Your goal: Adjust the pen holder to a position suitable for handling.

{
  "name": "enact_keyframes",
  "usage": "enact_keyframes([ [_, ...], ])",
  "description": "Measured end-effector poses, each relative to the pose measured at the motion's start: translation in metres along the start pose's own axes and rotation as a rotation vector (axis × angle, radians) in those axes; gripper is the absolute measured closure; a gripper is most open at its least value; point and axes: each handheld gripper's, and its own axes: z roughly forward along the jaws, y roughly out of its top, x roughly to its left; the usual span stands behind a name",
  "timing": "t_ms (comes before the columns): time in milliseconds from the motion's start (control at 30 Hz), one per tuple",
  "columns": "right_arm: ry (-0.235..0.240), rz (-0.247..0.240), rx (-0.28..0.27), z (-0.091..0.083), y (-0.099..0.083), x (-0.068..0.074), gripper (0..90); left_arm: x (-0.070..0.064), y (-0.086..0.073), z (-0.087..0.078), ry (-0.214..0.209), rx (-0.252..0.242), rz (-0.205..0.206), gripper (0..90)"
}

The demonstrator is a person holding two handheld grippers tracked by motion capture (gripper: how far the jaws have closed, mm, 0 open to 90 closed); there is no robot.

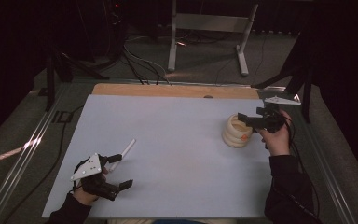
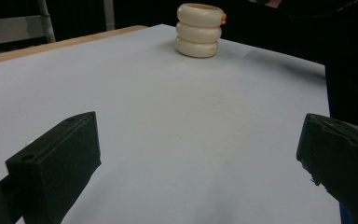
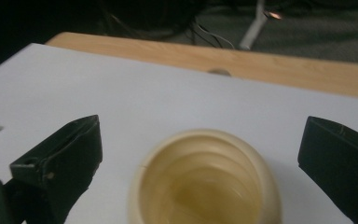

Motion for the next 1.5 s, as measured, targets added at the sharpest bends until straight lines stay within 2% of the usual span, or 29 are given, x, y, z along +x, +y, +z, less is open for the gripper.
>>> enact_keyframes([
  [100,-0.012,0.027,0.026,0.002,-0.001,-0.003,1.5,0.000,0.000,0.000,0.001,0.001,0.003,0.2],
  [133,-0.049,0.064,0.066,0.005,-0.002,-0.006,7.8,0.000,0.000,0.000,0.001,0.000,0.003,0.1],
  [200,-0.062,0.088,0.088,0.006,-0.003,-0.008,12.6,0.000,0.000,0.000,0.003,-0.001,0.001,0.1],
  [333,-0.101,0.108,0.122,0.007,-0.004,-0.010,21.8,0.000,0.000,0.000,0.001,0.001,0.005,0.2],
  [367,-0.131,0.129,0.137,0.008,-0.005,-0.011,26.1,0.000,0.000,0.000,0.002,-0.001,0.001,0.1],
  [500,-0.167,0.164,0.179,0.010,-0.006,-0.015,36.4,0.000,0.000,0.000,0.001,0.000,0.002,0.2],
  [600,-0.172,0.173,0.194,0.011,-0.007,-0.017,40.2,0.000,0.000,-0.001,0.002,-0.001,0.001,0.2],
  [633,-0.180,0.178,0.220,0.014,-0.008,-0.017,44.2,0.000,0.000,0.000,0.002,0.000,0.003,0.2],
  [967,-0.220,0.194,0.299,0.021,-0.011,-0.020,66.8,0.000,0.000,-0.001,0.003,0.001,0.002,0.1],
  [1100,-0.221,0.198,0.306,0.020,-0.011,-0.021,69.4,0.000,0.000,0.000,0.002,0.001,0.001,0.2],
  [1167,-0.224,0.186,0.317,0.021,-0.010,-0.019,71.6,0.000,0.000,0.000,0.001,0.002,0.003,0.1],
  [1500,-0.253,0.181,0.321,0.020,-0.005,-0.010,72.8,0.000,0.000,0.000,0.002,0.001,0.002,0.1],
])
